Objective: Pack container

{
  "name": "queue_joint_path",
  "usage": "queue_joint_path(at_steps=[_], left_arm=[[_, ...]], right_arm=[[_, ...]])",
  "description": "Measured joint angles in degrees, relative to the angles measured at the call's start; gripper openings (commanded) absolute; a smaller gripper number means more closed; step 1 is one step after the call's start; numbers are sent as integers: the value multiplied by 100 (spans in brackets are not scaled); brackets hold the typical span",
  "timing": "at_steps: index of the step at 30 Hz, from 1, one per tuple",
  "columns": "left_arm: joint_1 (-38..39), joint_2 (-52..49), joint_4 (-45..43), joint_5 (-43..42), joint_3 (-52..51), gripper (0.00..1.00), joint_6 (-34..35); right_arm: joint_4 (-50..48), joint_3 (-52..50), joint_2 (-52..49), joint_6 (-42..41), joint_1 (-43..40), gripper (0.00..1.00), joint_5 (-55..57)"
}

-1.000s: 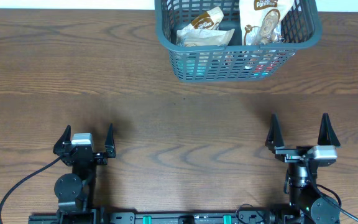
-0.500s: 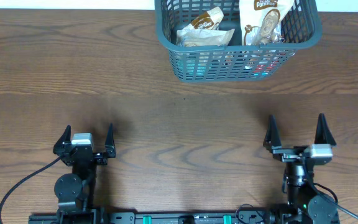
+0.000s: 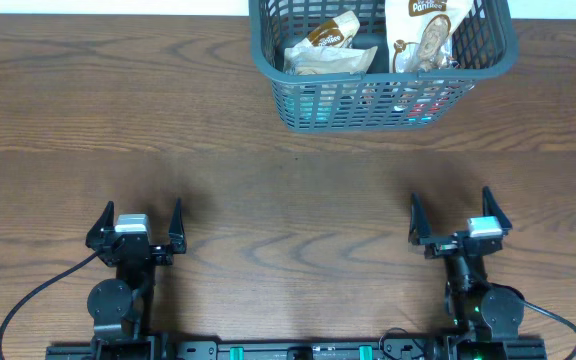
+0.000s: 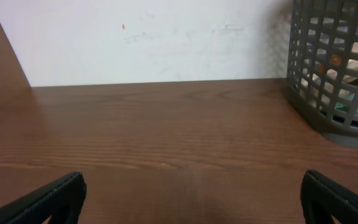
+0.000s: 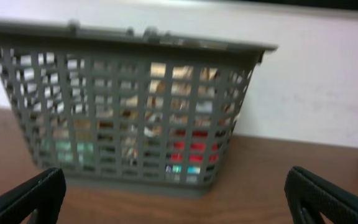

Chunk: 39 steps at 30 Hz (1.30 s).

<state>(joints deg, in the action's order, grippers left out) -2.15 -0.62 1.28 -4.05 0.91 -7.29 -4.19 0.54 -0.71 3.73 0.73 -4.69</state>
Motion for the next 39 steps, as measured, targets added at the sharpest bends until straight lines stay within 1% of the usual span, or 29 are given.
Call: queue_joint_path(at_steps=[6,15,27,39], left_arm=[[0,0,0,0,0,99,0],[0,0,0,0,0,99,0],[-2,0,0,0,0,99,0],[-2,0,0,0,0,99,0]], right_arm=[[743,-9,2,297,-2,99,-157],[752,-11,2,800,0,99,-221],[752,-11,2,570,-2,99,-221],[752,-11,2,551,-2,99,-221]])
